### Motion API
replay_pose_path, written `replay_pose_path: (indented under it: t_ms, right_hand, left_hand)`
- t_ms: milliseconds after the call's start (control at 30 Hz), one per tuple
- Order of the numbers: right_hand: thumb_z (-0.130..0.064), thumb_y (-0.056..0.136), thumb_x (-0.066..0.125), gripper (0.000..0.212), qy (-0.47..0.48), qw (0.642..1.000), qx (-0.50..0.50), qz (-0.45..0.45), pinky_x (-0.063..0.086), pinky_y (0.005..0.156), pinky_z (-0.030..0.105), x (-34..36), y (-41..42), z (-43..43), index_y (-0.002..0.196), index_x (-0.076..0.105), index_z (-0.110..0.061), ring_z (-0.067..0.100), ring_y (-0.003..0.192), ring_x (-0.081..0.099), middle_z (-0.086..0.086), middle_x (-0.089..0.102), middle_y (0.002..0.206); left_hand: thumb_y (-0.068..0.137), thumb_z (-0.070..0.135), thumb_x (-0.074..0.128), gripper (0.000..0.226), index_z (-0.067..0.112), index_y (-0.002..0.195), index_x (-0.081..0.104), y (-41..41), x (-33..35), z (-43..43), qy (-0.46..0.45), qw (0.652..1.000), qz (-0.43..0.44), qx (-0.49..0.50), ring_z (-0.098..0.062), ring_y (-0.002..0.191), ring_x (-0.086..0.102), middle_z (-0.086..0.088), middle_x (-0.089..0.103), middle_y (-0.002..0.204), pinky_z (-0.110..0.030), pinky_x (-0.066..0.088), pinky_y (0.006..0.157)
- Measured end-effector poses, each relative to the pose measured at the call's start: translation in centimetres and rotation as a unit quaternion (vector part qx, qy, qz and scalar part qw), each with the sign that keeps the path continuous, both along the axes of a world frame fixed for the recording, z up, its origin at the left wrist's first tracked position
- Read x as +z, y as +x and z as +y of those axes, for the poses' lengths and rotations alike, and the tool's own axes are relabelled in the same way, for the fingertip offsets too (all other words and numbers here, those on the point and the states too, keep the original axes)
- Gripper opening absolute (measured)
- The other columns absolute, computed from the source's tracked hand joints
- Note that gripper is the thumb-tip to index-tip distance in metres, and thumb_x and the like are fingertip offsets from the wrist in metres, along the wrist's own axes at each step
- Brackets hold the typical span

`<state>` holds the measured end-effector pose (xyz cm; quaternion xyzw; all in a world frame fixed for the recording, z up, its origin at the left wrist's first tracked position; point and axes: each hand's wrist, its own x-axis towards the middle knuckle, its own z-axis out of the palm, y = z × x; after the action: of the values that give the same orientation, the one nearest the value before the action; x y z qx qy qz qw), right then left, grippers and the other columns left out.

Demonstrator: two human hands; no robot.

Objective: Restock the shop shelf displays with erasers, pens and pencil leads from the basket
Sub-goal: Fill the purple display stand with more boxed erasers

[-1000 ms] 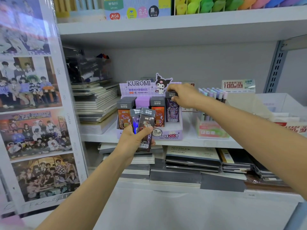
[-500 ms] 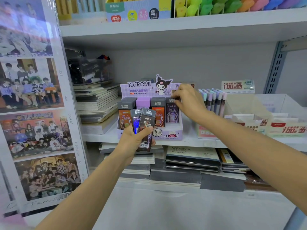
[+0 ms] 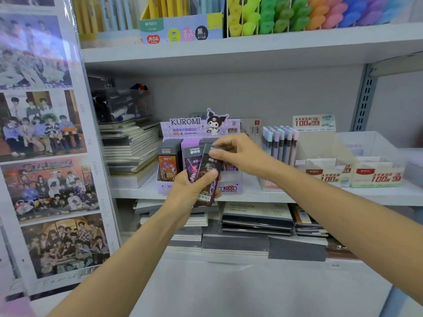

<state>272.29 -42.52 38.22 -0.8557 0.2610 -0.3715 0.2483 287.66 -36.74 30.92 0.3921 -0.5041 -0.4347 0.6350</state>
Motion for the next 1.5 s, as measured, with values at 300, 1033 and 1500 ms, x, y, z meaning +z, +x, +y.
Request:
replay_pose_path:
  t_ms: [300, 1033, 1500]
  right_hand:
    - [-0.020, 0.097, 0.056, 0.017, -0.142, 0.964, -0.195, -0.113, 0.040, 0.062, 0.005, 4.1, -4.4, -2.5, 0.105, 0.064, -0.007, 0.003, 0.075, 0.055, 0.001, 0.064, 0.092]
    - [-0.020, 0.094, 0.060, 0.020, -0.162, 0.964, -0.165, 0.129, 0.037, 0.074, 0.025, 1.1, -0.7, -6.6, 0.113, 0.063, -0.014, 0.015, 0.086, 0.057, 0.002, 0.066, 0.101]
    - [-0.019, 0.093, 0.062, 0.019, -0.267, 0.924, -0.254, 0.102, 0.040, 0.084, 0.029, 0.3, -0.6, -5.9, 0.109, 0.072, -0.017, 0.018, 0.107, 0.048, 0.002, 0.063, 0.105]
  left_hand:
    - [0.100, 0.020, 0.051, 0.013, 0.011, 0.104, 0.060, 0.7, 0.1, -0.5, 0.024, 0.998, 0.036, 0.042, -0.023, 0.061, 0.069, -0.007, 0.074, 0.081, -0.033, 0.059, 0.057]
    - [0.097, 0.027, 0.057, 0.027, 0.015, 0.121, 0.059, 2.0, -2.4, -1.8, 0.029, 0.998, -0.059, 0.024, -0.023, 0.078, 0.073, -0.012, 0.072, 0.111, -0.037, 0.061, 0.073]
    - [0.097, 0.029, 0.056, 0.026, 0.017, 0.120, 0.059, 2.0, -2.0, -1.5, 0.033, 0.996, -0.074, 0.025, -0.023, 0.080, 0.074, -0.010, 0.072, 0.110, -0.036, 0.061, 0.075]
